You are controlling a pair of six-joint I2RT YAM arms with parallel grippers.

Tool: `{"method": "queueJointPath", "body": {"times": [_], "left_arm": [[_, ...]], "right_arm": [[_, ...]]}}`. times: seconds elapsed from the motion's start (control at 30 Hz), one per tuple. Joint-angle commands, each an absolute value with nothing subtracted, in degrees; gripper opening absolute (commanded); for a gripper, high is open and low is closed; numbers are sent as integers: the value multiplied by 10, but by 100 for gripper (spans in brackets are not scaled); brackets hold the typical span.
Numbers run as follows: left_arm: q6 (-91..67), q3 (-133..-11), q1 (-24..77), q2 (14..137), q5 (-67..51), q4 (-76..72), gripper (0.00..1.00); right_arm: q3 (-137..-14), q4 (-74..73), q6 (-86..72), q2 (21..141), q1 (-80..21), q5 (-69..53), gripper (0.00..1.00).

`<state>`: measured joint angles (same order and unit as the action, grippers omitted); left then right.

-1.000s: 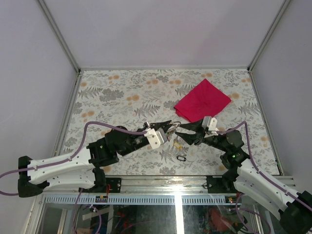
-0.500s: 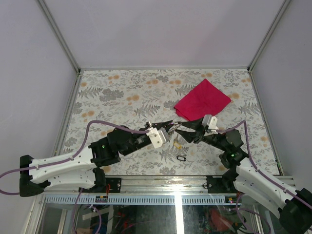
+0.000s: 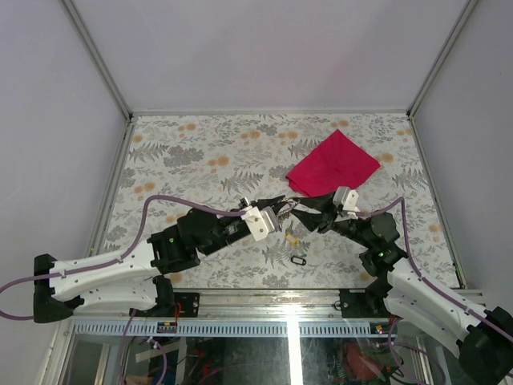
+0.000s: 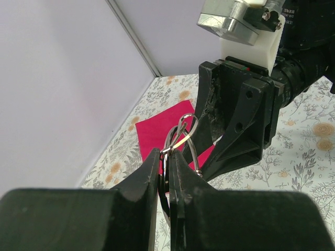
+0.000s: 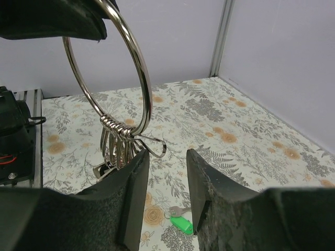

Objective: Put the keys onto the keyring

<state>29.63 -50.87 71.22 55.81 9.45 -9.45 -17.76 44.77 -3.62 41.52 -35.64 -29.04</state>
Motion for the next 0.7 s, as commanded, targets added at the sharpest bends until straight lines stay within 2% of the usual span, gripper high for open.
{"method": "queueJointPath", "body": {"times": [0.0,0.37,0.67], "left_arm": [[281,-533,715,561,111,-159,0],[262,-533,715,574,134,-183,0],[255,-532,716,574,146,-190,0]], "right_arm": [[-201,508,-30,421,-361,-276,41],[-200,527,-34,432,-361,-274,37],[-201,528,-34,432,-361,-278,12]]}}
